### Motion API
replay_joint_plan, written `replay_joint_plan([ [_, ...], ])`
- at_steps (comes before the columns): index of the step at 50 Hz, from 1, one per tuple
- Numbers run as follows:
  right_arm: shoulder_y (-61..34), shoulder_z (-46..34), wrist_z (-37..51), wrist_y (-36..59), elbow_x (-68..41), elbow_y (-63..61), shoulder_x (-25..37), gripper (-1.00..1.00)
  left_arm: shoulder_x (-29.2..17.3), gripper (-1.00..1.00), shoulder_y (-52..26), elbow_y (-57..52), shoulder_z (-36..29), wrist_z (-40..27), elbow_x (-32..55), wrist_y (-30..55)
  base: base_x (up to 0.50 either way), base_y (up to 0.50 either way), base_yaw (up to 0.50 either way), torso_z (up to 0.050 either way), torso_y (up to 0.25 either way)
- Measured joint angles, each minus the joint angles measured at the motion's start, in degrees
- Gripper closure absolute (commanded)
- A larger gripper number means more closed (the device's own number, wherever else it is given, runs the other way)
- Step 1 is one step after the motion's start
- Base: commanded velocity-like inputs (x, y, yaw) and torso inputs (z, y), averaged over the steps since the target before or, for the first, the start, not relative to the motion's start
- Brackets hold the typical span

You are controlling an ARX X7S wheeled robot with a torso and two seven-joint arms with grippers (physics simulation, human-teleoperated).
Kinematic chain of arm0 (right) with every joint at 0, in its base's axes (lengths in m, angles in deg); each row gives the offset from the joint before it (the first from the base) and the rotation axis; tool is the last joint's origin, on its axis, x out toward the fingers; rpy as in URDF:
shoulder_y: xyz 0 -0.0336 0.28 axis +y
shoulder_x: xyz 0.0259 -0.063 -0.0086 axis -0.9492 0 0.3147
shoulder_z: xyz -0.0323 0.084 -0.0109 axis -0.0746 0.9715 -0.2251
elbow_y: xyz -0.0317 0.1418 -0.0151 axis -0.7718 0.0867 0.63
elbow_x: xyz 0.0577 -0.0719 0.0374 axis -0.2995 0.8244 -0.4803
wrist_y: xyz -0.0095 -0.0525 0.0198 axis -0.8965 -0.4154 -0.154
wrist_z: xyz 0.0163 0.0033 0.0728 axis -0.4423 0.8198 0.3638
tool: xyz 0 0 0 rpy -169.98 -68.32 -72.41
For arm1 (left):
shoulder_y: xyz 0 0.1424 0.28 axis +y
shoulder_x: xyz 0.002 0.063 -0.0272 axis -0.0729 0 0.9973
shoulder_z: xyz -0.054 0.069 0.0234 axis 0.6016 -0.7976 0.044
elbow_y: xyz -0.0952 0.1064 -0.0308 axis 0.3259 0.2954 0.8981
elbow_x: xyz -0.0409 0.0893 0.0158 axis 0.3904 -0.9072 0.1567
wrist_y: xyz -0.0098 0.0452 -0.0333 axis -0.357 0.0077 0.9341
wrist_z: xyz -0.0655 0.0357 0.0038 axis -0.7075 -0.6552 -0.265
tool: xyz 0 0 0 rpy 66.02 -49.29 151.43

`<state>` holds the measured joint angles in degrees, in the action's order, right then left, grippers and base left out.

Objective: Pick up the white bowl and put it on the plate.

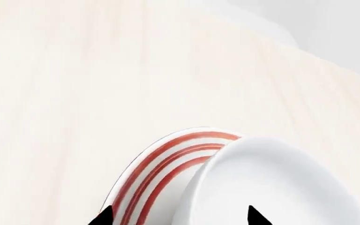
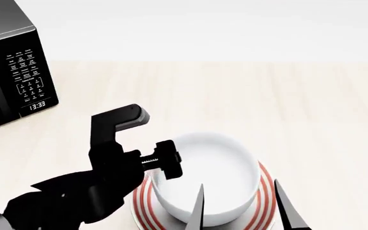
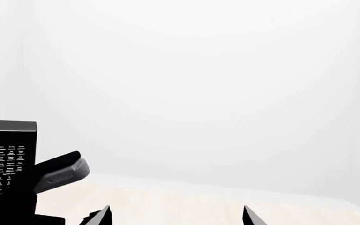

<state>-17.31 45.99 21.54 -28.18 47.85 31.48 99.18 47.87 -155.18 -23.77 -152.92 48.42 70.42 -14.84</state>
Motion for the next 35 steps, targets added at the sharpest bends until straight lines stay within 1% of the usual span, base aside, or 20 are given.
replay_joint_plan([
  [9,0.0,0.4,0.4,1.0,-0.2,-1.7,0.4,-1.00,-7.7,-1.00,-1.0,-15.8,-2.2,-10.4,-7.2,-8.2,0.00,0.00,0.00,0.000,0.000],
  [19,0.0,1.3,1.4,4.0,-0.1,-6.7,1.4,-1.00,-18.5,-1.00,-1.9,-36.3,-6.6,-26.8,-22.8,-16.7,0.00,0.00,0.00,0.000,0.000],
  [27,-0.2,1.5,2.2,6.4,0.5,-10.9,2.1,-1.00,-26.2,-1.00,-2.2,-49.9,-9.8,-38.2,-34.3,-19.7,0.00,0.00,0.00,0.000,0.000],
  [35,-0.4,1.4,2.7,8.5,1.1,-14.4,2.6,-1.00,-32.2,-1.00,-2.5,-60.9,-12.3,-48.9,-45.6,-19.8,0.00,0.00,0.00,0.000,0.000],
])
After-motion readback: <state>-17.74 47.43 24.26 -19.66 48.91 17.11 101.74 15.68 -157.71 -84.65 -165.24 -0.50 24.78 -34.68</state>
